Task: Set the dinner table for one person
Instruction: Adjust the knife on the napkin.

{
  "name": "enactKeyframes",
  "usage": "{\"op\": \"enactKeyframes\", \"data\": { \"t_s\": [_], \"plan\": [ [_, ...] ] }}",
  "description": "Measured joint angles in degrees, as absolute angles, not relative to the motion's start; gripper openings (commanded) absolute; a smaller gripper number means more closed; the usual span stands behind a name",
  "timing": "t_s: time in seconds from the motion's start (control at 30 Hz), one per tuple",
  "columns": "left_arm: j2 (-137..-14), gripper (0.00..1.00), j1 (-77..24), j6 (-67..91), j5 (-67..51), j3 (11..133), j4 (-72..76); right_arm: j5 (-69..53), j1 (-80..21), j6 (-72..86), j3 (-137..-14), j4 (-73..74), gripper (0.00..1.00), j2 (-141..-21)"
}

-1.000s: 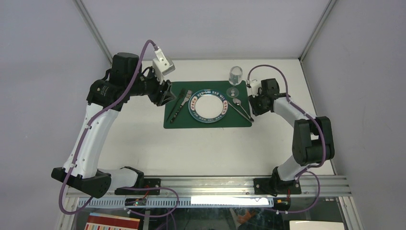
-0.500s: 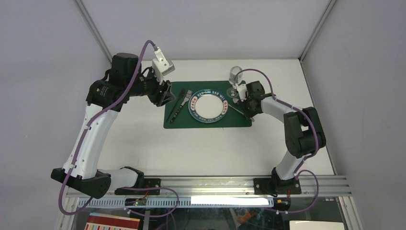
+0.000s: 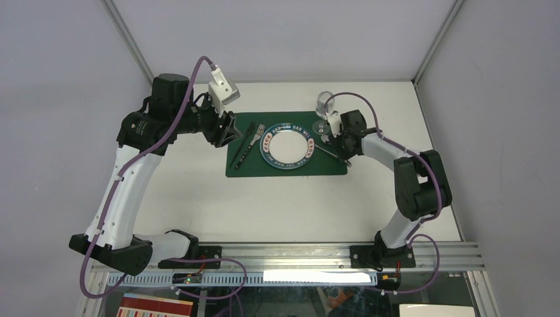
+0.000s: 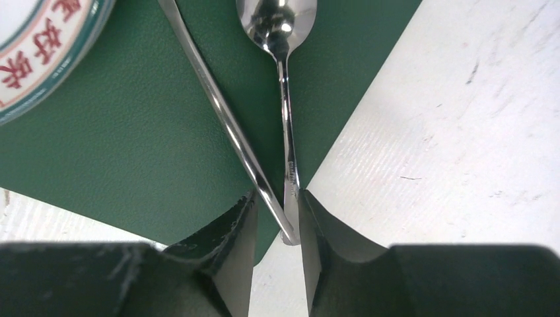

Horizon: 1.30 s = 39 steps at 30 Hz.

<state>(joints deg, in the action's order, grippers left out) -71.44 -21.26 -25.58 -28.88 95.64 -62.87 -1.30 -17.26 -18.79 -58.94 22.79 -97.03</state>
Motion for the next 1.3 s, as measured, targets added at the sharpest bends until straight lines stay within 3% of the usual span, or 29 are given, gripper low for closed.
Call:
{"op": "enactKeyframes", "data": {
  "t_s": [1.3],
  "plan": [
    [-69.73,0.52,-20.45,-25.61,-29.1,94.67,-62.48,2.66,-16.75,-20.1,-55.92,21.39,0.3,-96.2]
  ]
}}
